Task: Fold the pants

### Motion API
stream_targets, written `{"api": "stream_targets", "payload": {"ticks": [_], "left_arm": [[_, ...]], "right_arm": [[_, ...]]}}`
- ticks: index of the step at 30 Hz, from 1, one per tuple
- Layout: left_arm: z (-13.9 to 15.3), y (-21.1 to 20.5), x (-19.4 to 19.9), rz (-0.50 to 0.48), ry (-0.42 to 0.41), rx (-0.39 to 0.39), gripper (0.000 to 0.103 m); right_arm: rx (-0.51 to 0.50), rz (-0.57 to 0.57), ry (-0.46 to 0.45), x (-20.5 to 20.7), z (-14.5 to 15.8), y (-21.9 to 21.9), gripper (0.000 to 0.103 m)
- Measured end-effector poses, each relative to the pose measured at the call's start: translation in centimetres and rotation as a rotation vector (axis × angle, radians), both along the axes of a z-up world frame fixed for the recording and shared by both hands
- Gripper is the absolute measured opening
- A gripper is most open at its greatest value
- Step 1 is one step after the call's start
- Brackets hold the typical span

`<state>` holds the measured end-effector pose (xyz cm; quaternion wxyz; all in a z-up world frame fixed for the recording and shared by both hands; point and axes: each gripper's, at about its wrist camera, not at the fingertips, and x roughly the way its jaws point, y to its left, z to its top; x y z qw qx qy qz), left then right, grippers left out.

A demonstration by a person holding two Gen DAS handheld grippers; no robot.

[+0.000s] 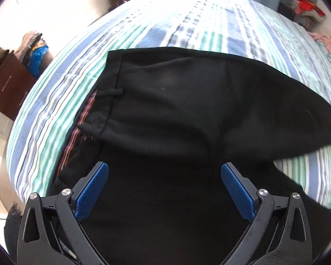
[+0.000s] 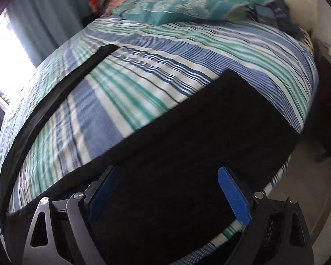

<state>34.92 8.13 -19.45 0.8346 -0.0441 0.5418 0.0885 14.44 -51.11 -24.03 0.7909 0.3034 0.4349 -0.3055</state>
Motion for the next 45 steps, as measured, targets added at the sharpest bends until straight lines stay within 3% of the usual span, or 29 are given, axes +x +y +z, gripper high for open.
{"api": "stream_targets", "payload": {"ticks": [2,4,6,7,9,12,14,15,17,20,21,26,30,34,45], "left_arm": [[-0.1,-2.5,-2.4,-0.091,-0.021,-0.042,0.102],[-1.5,-5.9,-3.8,-0.213,-0.011,-0.029,0.102],[-4.1,-9.2,-4.4,-0.328,0.027,0.069,0.103],[-4.9,-10.3,-4.6,-0.356,-0.006,0.146,0.103],[-4.3,-11.3,-4.6,-0.367,-0.084,0.204,0.103],[-2.2,-10.4,-2.4,-0.329,-0.141,0.163,0.103],[-1.6,-9.4,-1.6,-0.275,-0.202,0.191,0.103],[-2.4,-8.5,-0.3,-0.248,-0.205,0.236,0.103],[-5.3,-6.3,1.9,-0.204,-0.100,0.290,0.103],[-6.2,-1.7,3.0,-0.176,-0.178,-0.024,0.103],[-6.2,-1.0,3.5,-0.161,-0.179,-0.061,0.103],[-6.6,-2.5,3.6,-0.176,-0.174,-0.001,0.103],[-6.6,-4.2,3.9,-0.176,-0.174,-0.001,0.103],[-6.1,-3.3,0.6,-0.175,-0.173,-0.006,0.103],[-6.1,-3.4,0.8,-0.175,-0.174,-0.005,0.103]], "right_arm": [[-0.008,0.024,-0.008,-0.1,0.3,0.4,0.091],[-0.021,0.121,-0.009,0.6,0.7,2.9,0.091],[0.002,0.217,-0.018,1.2,0.4,6.3,0.097],[0.007,0.261,-0.014,1.7,0.2,8.2,0.099],[-0.013,0.357,-0.010,2.5,0.1,11.8,0.100],[-0.096,0.479,-0.009,3.5,0.7,15.8,0.100],[-0.153,0.527,0.014,4.1,0.4,17.3,0.100],[-0.172,0.538,0.042,4.4,-0.1,17.6,0.101],[-0.168,0.527,0.035,4.7,-0.7,17.4,0.103],[-0.147,0.509,0.006,4.6,-1.1,16.9,0.103],[-0.154,0.512,0.001,4.6,-1.1,16.9,0.103],[-0.187,0.510,-0.013,4.4,-1.3,17.4,0.103],[-0.206,0.509,-0.020,4.2,-1.4,17.7,0.103],[-0.213,0.512,-0.024,4.1,-1.4,17.8,0.103],[-0.215,0.515,-0.025,4.1,-1.4,17.7,0.103]]}}
